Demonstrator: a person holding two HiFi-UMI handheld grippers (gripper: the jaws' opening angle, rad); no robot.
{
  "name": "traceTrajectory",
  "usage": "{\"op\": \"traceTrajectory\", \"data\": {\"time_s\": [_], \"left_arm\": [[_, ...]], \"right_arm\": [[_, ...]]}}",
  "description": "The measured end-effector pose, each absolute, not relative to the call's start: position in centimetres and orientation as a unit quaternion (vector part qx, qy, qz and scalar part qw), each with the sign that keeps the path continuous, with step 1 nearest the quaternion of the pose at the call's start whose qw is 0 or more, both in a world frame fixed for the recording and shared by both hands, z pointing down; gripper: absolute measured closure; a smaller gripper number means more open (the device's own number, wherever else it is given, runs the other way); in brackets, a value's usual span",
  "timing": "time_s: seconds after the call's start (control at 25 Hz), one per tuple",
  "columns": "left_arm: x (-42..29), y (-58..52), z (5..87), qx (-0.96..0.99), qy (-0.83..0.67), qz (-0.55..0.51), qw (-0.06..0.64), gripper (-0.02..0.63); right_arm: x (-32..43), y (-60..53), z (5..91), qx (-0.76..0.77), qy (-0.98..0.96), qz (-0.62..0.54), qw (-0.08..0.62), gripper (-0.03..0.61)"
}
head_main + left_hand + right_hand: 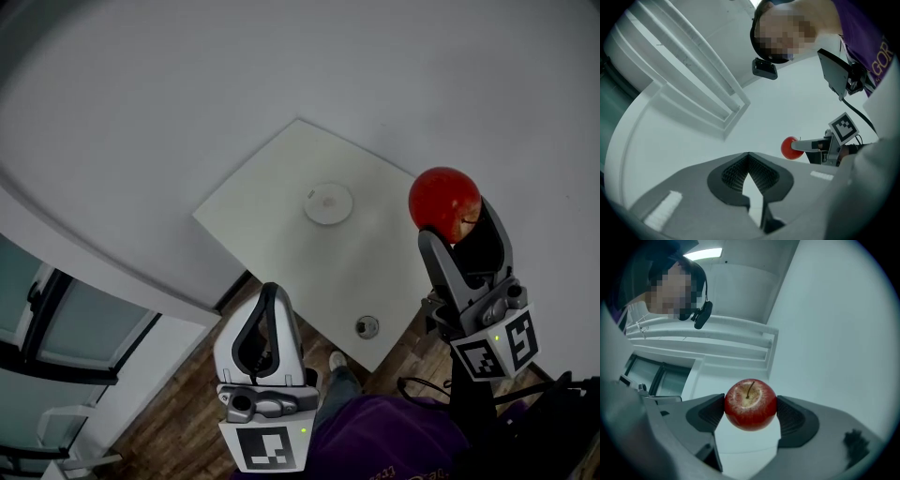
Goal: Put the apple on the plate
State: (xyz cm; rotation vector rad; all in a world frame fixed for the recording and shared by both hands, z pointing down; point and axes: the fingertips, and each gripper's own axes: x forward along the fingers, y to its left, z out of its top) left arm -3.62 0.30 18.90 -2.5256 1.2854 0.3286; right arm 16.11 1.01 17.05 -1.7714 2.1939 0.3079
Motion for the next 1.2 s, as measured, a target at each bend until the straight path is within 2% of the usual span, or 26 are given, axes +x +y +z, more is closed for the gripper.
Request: {"op": "traceTrajectory", "data": {"time_s": [0.32,0.8,1.2], "left_arm": [[-3.7,-0.1,18.6,-0.882,0.432,0.12,0.145,0.607],[-2.1,-8.4,22.4,-0.89,0.429,0.102,0.114,0.607],[-1.2,-7.6,22.6,-0.888,0.439,0.091,0.103,0.607]], "right_arm": [[16.0,0.9,16.8,-0.628,0.756,0.111,0.148,0.225],[16.8,-8.2,21.2,-0.627,0.766,0.079,0.119,0.225],[16.9,-8.8,21.4,-0.615,0.78,0.065,0.094,0.225]]}}
